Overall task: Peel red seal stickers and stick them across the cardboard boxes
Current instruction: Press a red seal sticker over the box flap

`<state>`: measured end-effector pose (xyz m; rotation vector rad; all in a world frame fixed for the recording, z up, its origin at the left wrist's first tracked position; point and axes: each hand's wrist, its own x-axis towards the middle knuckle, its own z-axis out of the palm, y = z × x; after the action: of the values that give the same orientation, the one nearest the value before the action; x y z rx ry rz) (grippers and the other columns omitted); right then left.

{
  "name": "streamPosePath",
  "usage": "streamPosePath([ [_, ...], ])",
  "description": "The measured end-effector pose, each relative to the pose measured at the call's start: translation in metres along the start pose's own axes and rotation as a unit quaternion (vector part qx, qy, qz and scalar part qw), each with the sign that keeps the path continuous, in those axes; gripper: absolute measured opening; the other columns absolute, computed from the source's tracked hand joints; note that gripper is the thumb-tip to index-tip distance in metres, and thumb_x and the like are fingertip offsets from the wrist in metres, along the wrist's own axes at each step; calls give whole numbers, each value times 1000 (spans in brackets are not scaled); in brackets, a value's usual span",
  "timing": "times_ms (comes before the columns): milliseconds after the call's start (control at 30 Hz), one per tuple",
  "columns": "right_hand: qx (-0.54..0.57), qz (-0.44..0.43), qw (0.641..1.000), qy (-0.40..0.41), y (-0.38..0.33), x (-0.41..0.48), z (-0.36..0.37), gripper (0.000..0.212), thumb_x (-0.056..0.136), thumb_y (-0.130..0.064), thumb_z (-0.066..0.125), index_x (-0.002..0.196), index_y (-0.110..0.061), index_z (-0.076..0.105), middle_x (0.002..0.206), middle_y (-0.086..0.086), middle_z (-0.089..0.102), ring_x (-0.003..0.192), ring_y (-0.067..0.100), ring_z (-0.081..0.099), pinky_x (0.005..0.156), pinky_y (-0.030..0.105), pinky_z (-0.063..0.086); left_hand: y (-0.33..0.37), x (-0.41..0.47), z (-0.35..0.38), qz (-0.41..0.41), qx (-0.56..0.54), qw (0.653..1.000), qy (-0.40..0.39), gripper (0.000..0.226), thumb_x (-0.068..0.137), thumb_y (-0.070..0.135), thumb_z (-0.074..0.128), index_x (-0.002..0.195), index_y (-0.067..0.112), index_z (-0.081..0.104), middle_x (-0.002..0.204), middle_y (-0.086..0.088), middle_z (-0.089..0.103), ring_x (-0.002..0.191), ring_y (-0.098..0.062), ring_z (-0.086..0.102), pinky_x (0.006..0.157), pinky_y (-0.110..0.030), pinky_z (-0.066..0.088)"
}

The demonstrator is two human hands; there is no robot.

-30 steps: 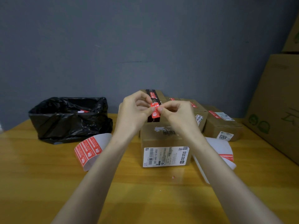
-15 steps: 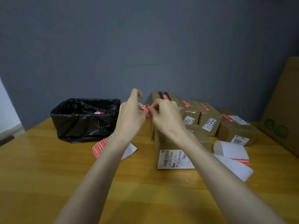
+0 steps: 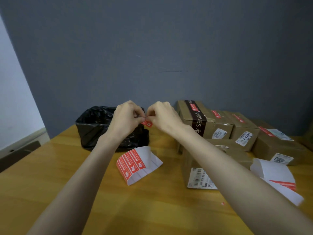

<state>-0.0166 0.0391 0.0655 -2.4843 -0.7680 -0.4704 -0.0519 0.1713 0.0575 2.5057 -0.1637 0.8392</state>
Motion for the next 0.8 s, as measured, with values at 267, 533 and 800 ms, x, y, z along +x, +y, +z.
streamPosePath([
  [267, 217, 122, 968, 23, -2, 36, 36, 15, 85, -9, 66, 99, -9, 68, 86, 8, 68, 95, 23, 64, 91, 34, 50, -40, 17, 2, -91, -28, 992, 83, 8, 84, 8, 66, 83, 5, 73, 76, -6, 68, 70, -15, 61, 71, -30, 51],
  [533, 233, 128, 964, -12, 0, 44, 62, 14, 87, -4, 57, 96, -6, 68, 94, 11, 70, 97, 22, 63, 92, 35, 51, -80, 38, 16, -156, -3, 981, 114, 13, 87, 4, 59, 91, 1, 72, 90, -12, 70, 78, -24, 65, 74, -36, 55],
  [800, 218, 106, 970, -19, 5, 44, 61, 16, 88, -4, 57, 100, -6, 68, 99, 10, 69, 97, 17, 63, 85, 22, 48, -100, 42, 37, -186, 5, 980, 77, 10, 87, 2, 59, 91, 5, 67, 86, -11, 66, 78, -22, 62, 69, -32, 50],
])
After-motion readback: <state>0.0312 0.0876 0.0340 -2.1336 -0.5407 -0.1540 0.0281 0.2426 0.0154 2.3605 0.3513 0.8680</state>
